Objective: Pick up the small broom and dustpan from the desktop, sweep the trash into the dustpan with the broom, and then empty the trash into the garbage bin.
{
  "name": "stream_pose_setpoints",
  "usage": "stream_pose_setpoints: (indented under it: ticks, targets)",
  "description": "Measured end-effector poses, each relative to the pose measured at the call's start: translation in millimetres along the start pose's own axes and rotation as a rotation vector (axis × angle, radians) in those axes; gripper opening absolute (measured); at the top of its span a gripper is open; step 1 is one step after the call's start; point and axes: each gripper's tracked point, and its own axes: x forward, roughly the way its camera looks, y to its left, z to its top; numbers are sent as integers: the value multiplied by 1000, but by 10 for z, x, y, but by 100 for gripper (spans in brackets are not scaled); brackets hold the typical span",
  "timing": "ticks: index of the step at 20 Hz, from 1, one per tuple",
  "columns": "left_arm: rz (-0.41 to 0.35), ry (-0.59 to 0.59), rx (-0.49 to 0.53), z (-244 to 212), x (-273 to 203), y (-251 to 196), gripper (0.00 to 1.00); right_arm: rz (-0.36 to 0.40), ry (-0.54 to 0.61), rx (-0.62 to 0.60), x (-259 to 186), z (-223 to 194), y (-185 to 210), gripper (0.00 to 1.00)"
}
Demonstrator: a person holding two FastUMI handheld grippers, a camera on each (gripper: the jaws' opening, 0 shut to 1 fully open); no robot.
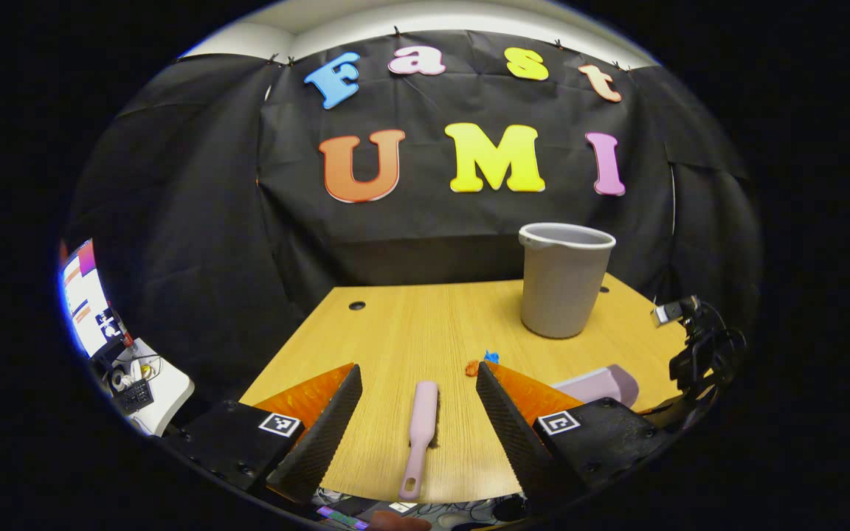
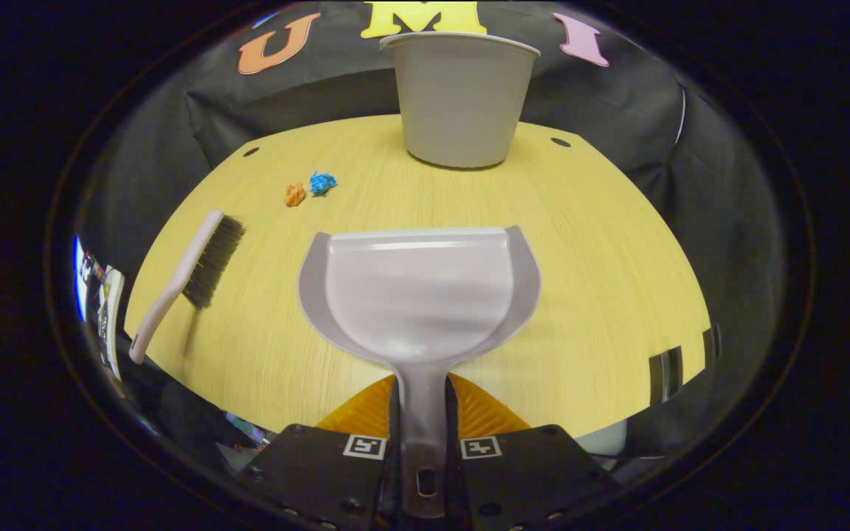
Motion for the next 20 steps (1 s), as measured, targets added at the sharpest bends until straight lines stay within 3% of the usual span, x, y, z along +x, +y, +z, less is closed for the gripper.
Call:
stream_pose_setpoints:
  ticks: [14, 20]
  targets:
    - [-55, 447, -50, -1510, 375, 84, 100, 11, 13, 6, 19, 7, -4, 22]
    - [-52, 573, -78, -1761, 441, 123, 98, 11, 18, 7, 20, 9, -4, 22]
